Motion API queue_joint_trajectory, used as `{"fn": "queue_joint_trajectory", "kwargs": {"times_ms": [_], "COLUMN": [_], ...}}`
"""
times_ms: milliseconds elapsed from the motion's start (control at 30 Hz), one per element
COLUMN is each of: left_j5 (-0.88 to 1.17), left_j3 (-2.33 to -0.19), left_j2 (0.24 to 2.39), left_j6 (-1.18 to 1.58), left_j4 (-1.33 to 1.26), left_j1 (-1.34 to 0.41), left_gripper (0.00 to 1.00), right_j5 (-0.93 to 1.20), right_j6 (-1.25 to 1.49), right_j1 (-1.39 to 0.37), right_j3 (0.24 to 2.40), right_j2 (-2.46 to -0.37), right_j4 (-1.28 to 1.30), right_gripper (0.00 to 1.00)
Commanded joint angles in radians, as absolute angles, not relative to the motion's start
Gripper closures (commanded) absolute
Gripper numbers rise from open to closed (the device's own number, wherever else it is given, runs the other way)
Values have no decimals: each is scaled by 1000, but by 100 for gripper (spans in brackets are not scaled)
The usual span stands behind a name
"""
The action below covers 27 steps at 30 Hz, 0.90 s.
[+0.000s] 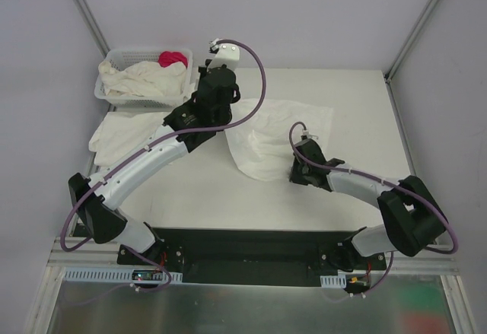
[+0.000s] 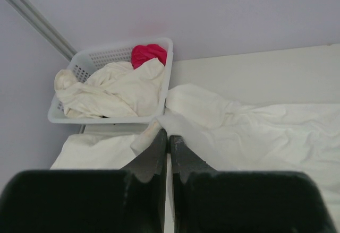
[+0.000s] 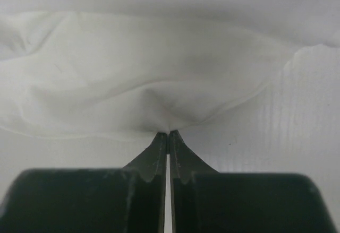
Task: Fold and stack the t-shirts
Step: Flatten out the tshirt
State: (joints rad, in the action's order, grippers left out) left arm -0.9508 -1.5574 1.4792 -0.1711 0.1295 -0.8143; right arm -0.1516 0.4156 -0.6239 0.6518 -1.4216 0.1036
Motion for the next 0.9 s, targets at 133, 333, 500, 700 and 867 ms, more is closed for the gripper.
{"fn": "queue_joint_trajectory", "kwargs": {"times_ms": [133,333,500,700,867], "left_j5": [-954,-948,-957,-960,-971], "left_j3": [-1520,-1471,-1448,-1414,-1399], "left_j2": [1453,1445,1442,1399,1378], "left_j6": [-150,-137,-132,-118,-129], "left_j4": [68,35,34,34,34], "left_j1": [-804,-798,-798,-798,-798], "left_gripper": [100,100,100,100,100], "right_j5": [-212,-250,-281,-245,-221], "right_j6": [339,328,290,281,281], "right_j1": [-460,-301,-250,-226,-209], "right_j3": [753,836,957,1026,1115], "right_j2": [-1335,-1287,-1318,-1435,-1583], "right_j4": [132,160,166,147,121], "right_gripper": [99,99,99,91,86]}}
